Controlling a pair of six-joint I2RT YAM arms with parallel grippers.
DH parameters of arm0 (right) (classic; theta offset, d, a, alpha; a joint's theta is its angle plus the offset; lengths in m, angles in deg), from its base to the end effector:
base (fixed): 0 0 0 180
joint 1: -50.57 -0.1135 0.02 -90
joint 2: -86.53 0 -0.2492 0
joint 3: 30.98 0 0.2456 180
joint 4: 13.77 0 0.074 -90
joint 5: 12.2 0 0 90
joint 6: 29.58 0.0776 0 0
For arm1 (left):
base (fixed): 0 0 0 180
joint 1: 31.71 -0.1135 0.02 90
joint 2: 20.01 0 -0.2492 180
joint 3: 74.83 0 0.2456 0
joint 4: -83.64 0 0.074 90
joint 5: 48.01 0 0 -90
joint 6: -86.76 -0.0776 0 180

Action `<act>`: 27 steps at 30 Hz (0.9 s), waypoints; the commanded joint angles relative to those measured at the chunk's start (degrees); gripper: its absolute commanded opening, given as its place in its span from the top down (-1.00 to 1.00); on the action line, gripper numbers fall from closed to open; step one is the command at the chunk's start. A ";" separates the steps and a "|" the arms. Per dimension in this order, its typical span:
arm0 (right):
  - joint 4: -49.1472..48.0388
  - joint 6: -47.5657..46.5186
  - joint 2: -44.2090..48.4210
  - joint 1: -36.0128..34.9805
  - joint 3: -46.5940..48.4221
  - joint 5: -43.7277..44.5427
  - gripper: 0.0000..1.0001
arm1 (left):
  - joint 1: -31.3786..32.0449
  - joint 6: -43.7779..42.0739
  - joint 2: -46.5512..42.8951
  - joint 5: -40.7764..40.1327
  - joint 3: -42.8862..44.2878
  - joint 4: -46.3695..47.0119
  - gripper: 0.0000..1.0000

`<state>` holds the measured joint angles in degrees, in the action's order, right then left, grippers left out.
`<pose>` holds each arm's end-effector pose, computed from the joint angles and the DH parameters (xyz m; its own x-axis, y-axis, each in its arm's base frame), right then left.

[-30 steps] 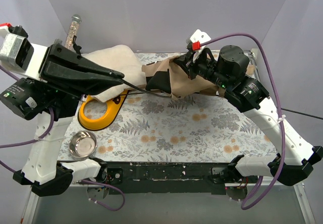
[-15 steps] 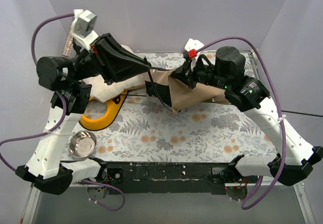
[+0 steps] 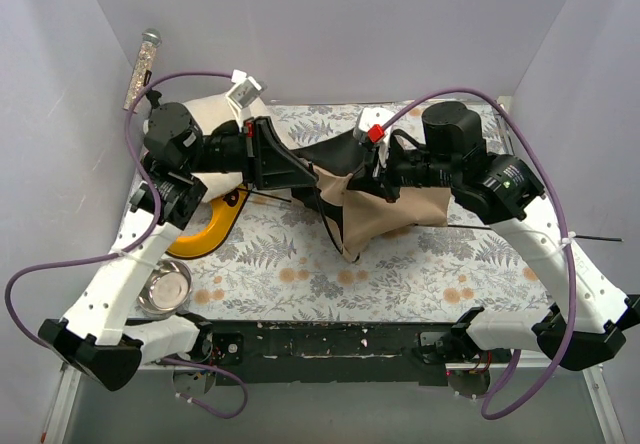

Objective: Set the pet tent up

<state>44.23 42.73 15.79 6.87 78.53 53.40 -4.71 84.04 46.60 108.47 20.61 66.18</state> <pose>0.1701 0.2069 0.4549 0.0500 -0.3350 -0.9409 -0.9404 0.3014 -0.1573 0.1808 -0.1720 0.4813 -0.9727 0.0482 -0.2271 0.2221 -0.0919 -0.9707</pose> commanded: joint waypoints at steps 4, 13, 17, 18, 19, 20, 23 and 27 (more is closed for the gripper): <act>-17.84 4.59 3.07 0.02 1.84 -1.17 0.97 | 2.35 -7.91 0.71 3.22 -10.19 -13.91 1.00; -23.20 9.25 2.89 0.02 0.07 1.90 0.97 | 6.57 -10.82 3.18 0.85 -12.73 -13.65 1.00; -24.34 10.22 2.01 0.02 2.09 2.17 0.97 | 7.01 -10.30 3.26 0.67 -16.08 -12.16 1.00; -24.43 10.57 1.75 0.02 2.62 2.08 0.97 | 7.01 -10.12 3.53 0.76 -16.60 -12.07 1.00; -24.26 10.75 1.66 0.02 3.15 2.08 0.97 | 7.01 -9.94 3.70 0.93 -17.13 -12.07 1.00; -24.00 10.58 1.48 0.02 3.76 1.73 0.97 | 7.01 -9.42 3.79 0.76 -17.57 -11.81 1.00; -23.47 10.84 1.31 0.02 4.99 1.03 0.97 | 7.01 -8.45 4.75 0.06 -18.63 -11.19 1.00; -23.29 11.36 1.22 0.02 5.61 0.32 0.97 | 7.01 -7.66 6.43 -0.56 -18.81 -11.28 1.00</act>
<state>43.99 51.58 14.19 6.54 75.29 55.74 1.15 74.99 48.98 107.35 6.12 66.88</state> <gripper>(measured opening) 0.044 0.044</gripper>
